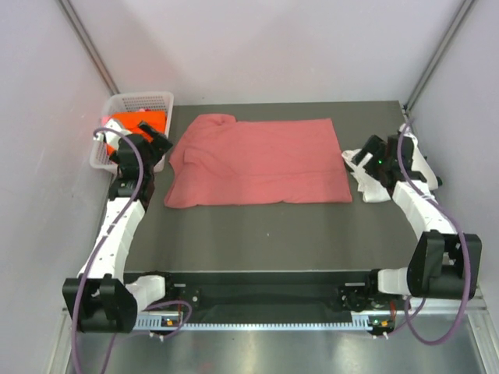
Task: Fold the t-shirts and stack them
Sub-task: Fold the tshirt
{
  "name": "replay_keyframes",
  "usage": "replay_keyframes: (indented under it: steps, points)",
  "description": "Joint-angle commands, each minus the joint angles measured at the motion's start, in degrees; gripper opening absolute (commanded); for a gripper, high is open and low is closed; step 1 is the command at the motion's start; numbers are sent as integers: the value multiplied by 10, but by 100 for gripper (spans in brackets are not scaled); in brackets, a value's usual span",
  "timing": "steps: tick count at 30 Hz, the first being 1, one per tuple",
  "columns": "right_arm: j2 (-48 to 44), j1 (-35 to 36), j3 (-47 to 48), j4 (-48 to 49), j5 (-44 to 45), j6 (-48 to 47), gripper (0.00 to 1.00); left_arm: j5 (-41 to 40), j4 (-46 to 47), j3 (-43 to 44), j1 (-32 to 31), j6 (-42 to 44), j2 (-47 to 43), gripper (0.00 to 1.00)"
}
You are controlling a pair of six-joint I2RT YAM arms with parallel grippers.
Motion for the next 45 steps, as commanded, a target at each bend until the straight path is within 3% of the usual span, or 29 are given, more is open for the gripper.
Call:
replay_keyframes:
  steps: [1, 11, 16, 22, 33, 36, 40, 42, 45]
  points:
    - [-29, -55, -54, 20, -81, 40, 96, 6, -77, -37, 24, -23, -19, 97]
    - [-167, -42, -216, 38, -59, 165, 72, 82, -147, -139, 23, -115, -110, 86]
    - [-194, 2, -259, 75, -30, 227, 68, 111, -81, -241, 22, -162, -173, 80]
    - [-110, 62, -247, 118, 30, 255, 66, 88, -24, -296, 22, -194, -174, 79]
    - [13, 81, -233, 208, 71, 309, 57, 88, 19, -321, 22, -217, -130, 77]
    - [40, 84, -218, 214, 77, 301, 44, 91, 51, -337, 21, -226, -122, 76]
    - [35, 86, -224, 211, 92, 297, 8, 98, 63, -349, 22, -239, -107, 74]
    - [27, 89, -227, 214, 108, 290, 0, 102, 44, -340, 22, -230, -95, 70]
    - [21, 92, -215, 187, 130, 270, 0, 104, 21, -322, 22, -216, -80, 66]
